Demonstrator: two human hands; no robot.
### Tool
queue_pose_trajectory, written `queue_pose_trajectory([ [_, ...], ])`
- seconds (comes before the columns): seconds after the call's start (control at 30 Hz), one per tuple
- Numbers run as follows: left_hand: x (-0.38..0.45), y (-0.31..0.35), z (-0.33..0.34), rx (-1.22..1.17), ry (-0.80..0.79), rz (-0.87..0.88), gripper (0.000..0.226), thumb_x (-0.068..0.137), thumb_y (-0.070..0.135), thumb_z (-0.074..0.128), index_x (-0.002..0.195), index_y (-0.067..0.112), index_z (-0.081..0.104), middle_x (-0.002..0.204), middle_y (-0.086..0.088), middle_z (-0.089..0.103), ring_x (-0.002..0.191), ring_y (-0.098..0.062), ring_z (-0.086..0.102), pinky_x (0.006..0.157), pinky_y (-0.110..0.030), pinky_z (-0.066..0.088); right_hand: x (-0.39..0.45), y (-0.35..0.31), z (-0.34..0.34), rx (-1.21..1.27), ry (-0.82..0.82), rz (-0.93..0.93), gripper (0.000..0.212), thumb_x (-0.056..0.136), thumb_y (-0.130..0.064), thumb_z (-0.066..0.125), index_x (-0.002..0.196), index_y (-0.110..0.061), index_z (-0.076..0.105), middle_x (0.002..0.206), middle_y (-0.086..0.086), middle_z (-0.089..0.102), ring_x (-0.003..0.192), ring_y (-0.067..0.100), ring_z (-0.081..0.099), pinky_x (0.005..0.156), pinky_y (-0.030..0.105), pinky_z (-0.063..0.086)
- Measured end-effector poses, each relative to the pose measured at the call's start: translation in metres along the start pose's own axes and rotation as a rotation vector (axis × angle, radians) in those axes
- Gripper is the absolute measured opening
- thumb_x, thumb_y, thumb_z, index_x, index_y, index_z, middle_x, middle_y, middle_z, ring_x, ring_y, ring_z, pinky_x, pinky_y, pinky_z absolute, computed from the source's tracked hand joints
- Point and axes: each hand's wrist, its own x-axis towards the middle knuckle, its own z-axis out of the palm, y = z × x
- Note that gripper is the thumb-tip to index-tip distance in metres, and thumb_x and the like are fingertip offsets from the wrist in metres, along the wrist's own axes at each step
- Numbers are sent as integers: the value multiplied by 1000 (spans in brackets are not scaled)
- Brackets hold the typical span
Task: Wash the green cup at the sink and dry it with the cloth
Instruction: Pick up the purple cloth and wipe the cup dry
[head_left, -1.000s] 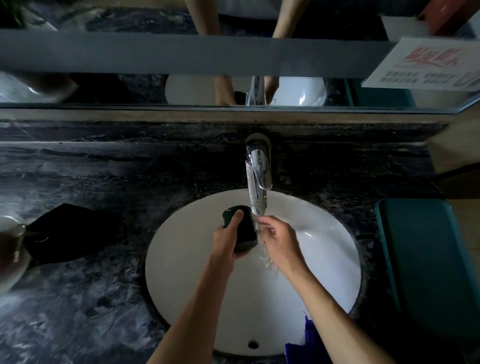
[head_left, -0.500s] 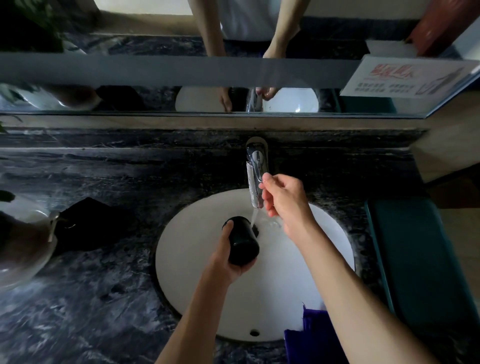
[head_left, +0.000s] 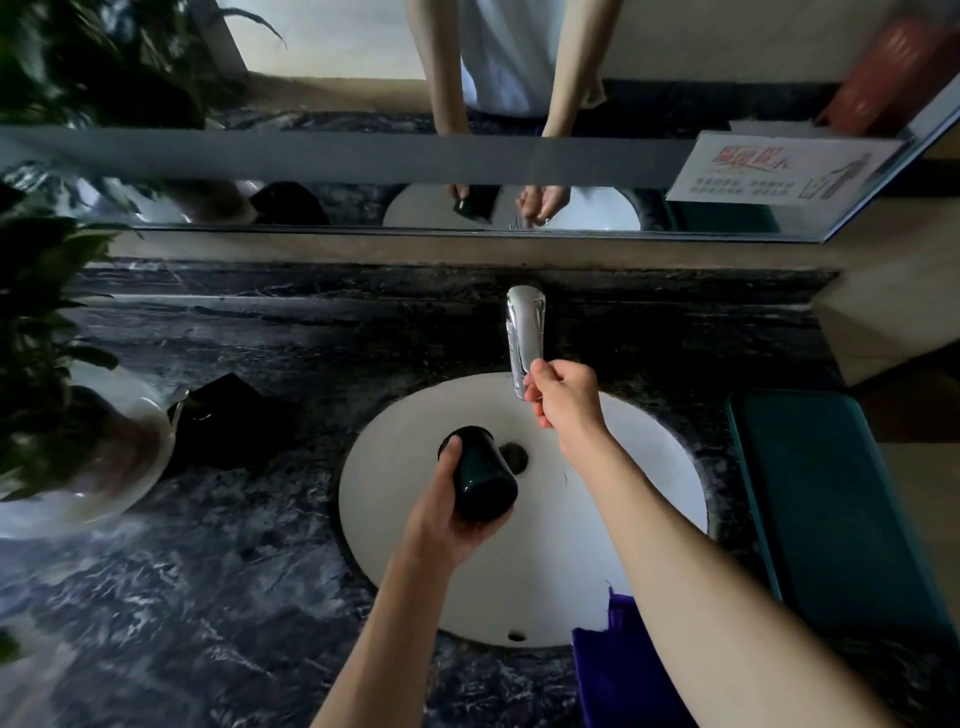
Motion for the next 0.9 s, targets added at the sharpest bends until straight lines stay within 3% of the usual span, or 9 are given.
queue_pose_trajectory([
  [0.1, -6, -2, -1, 23, -5, 9, 66, 92, 54, 74, 142, 15, 55, 137, -22, 63, 108, -35, 67, 72, -47, 61, -5, 1, -3, 36, -7, 10, 35, 107, -24, 54, 76, -9, 63, 57, -3, 60, 37, 5, 46, 36, 19, 35],
  [0.23, -12, -5, -3, 28, 2, 42, 69, 92, 58, 70, 144, 14, 57, 121, -17, 69, 94, -29, 69, 71, -42, 58, -21, 8, -18, 118, -47, 36, 23, 104, -18, 54, 86, -10, 66, 71, 4, 66, 46, 11, 56, 45, 21, 42],
  [0.33, -17, -9, -3, 24, -38, 62, 67, 93, 59, 69, 142, 14, 58, 127, -17, 67, 97, -29, 69, 70, -42, 57, -40, 17, -38, 495, -232, 156, 23, 104, -25, 53, 105, -11, 71, 98, 9, 78, 77, 21, 76, 68, 31, 52],
  [0.37, -18, -11, -4, 45, -45, 82, 64, 93, 58, 69, 139, 14, 59, 128, -17, 67, 101, -30, 68, 71, -42, 57, -43, 24, -42, 438, -245, 192, 30, 105, -32, 50, 110, -10, 71, 112, 11, 78, 93, 26, 76, 77, 38, 53],
  [0.47, -22, -17, -5, 197, -25, 199, 45, 94, 49, 74, 118, 12, 62, 115, -15, 70, 103, -30, 70, 69, -39, 62, -59, 51, -52, -536, -195, 77, 52, 103, -50, 50, 140, -15, 61, 153, 6, 58, 135, 32, 57, 110, 46, 44],
  [0.5, -23, -19, -6, 250, -8, 246, 40, 94, 44, 75, 112, 11, 63, 109, -15, 71, 100, -29, 71, 66, -37, 63, -64, 58, -57, -673, -182, 19, 56, 103, -50, 50, 148, -18, 55, 158, 3, 51, 142, 30, 50, 115, 43, 39],
  [0.63, -26, -27, -12, 416, -10, 439, 38, 93, 29, 80, 122, 8, 65, 103, -14, 76, 96, -29, 75, 66, -35, 64, -88, 82, -82, -597, -178, -69, 56, 105, -41, 49, 156, -20, 43, 164, 1, 43, 151, 22, 39, 120, 37, 32],
  [0.77, -27, -35, -21, 537, -30, 605, 51, 75, 31, 87, 118, 8, 71, 113, -19, 76, 113, -39, 73, 97, -59, 60, -131, 126, -106, -836, -126, -209, 59, 105, -36, 51, 161, -23, 34, 170, 4, 29, 159, 25, 20, 127, 50, 15],
  [0.9, -27, -45, -33, 624, -12, 651, 67, 78, 33, 87, 132, 5, 61, 125, -21, 70, 117, -35, 69, 105, -60, 54, -184, 175, -134, -993, -54, -395, 62, 101, -39, 54, 157, -16, 42, 166, 9, 38, 156, 36, 27, 124, 57, 23],
])
